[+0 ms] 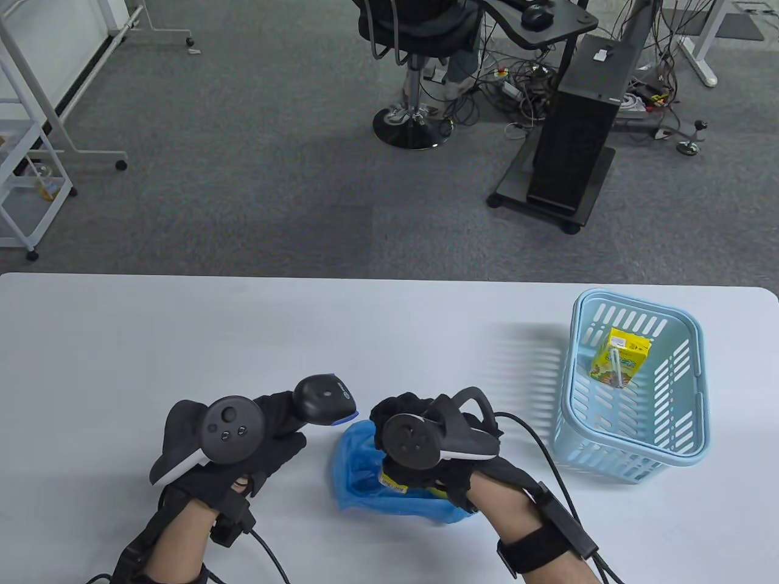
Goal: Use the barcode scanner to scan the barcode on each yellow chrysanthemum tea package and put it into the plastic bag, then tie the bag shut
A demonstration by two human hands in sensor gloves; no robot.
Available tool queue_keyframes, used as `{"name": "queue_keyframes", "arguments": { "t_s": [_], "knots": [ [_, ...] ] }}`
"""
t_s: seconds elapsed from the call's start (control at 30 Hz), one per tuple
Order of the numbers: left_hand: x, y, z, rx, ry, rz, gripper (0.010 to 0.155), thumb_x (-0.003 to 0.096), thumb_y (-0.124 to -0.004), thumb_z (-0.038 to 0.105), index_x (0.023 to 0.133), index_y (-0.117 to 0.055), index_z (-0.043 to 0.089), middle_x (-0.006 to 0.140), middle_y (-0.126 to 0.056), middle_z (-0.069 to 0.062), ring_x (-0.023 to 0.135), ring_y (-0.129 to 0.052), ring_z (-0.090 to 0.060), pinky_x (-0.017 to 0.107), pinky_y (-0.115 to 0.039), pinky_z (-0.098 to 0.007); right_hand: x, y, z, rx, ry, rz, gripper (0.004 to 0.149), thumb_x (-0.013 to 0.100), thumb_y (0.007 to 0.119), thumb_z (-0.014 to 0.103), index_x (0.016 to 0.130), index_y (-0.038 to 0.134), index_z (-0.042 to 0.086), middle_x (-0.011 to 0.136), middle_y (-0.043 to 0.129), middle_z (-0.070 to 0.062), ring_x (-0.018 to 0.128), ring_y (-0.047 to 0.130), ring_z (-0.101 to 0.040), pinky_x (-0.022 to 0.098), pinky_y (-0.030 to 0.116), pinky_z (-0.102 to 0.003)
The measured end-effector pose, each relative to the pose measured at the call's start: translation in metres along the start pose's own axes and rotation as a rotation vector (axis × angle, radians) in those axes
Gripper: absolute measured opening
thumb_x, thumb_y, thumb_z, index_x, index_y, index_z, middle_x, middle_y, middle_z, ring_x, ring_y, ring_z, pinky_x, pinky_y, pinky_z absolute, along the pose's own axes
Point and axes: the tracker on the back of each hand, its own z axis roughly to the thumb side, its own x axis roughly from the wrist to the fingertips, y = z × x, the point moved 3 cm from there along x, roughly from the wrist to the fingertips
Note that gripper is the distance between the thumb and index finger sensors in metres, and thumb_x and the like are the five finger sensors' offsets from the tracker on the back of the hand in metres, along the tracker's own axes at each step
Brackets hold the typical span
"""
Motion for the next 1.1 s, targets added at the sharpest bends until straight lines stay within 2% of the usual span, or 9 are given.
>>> {"name": "queue_keyframes", "arguments": {
  "t_s": [0.13, 0.53, 0.67, 0.83, 1.1],
  "knots": [
    [0.002, -0.002, -0.01, 0.009, 0.035, -0.002, 0.061, 0.0462, -0.092, 0.046, 0.099, -0.075, 0.02, 0.081, -0.094, -0.007, 0.058, -0.107, -0.022, 0.047, -0.087, -0.049, 0.011, 0.014, 0.006, -0.089, -0.028, 0.096, 0.044, 0.026, 0.088, 0.047, 0.063, 0.089, 0.024, 0.092, 0.077, 0.0, 0.084, 0.084, -0.021, 0.059, 0.083, -0.049],
    [0.004, -0.006, -0.019, 0.011, 0.069, -0.031, 0.061, 0.046, -0.092, 0.045, 0.099, -0.076, 0.019, 0.081, -0.095, -0.008, 0.058, -0.107, -0.023, 0.047, -0.086, -0.049, 0.039, 0.057, 0.018, -0.239, -0.062, 0.219, 0.043, 0.026, 0.089, 0.045, 0.063, 0.088, 0.023, 0.092, 0.076, 0.0, 0.084, 0.082, -0.022, 0.061, 0.081, -0.051],
    [0.004, -0.005, -0.02, 0.005, 0.072, -0.032, 0.061, 0.0461, -0.092, 0.045, 0.099, -0.076, 0.019, 0.081, -0.095, -0.008, 0.058, -0.107, -0.023, 0.046, -0.086, -0.049, 0.045, 0.056, 0.015, -0.281, -0.04, 0.224, 0.043, 0.026, 0.089, 0.044, 0.063, 0.088, 0.023, 0.093, 0.075, 0.0, 0.085, 0.081, -0.022, 0.062, 0.079, -0.051],
    [0.006, -0.007, -0.021, 0.005, 0.076, -0.043, 0.061, 0.046, -0.092, 0.045, 0.098, -0.076, 0.019, 0.081, -0.095, -0.008, 0.058, -0.107, -0.023, 0.046, -0.087, -0.049, 0.053, 0.058, 0.007, -0.205, -0.004, 0.238, 0.043, 0.027, 0.089, 0.045, 0.064, 0.087, 0.023, 0.094, 0.074, -0.001, 0.085, 0.081, -0.022, 0.062, 0.079, -0.051],
    [0.006, -0.007, -0.022, 0.006, 0.08, -0.049, 0.061, 0.0461, -0.092, 0.045, 0.098, -0.076, 0.019, 0.081, -0.095, -0.008, 0.058, -0.107, -0.023, 0.046, -0.087, -0.049, 0.056, 0.058, 0.004, -0.183, 0.015, 0.25, 0.045, 0.027, 0.089, 0.046, 0.067, 0.088, 0.025, 0.096, 0.072, 0.0, 0.088, 0.08, -0.021, 0.065, 0.077, -0.049]
  ]
}}
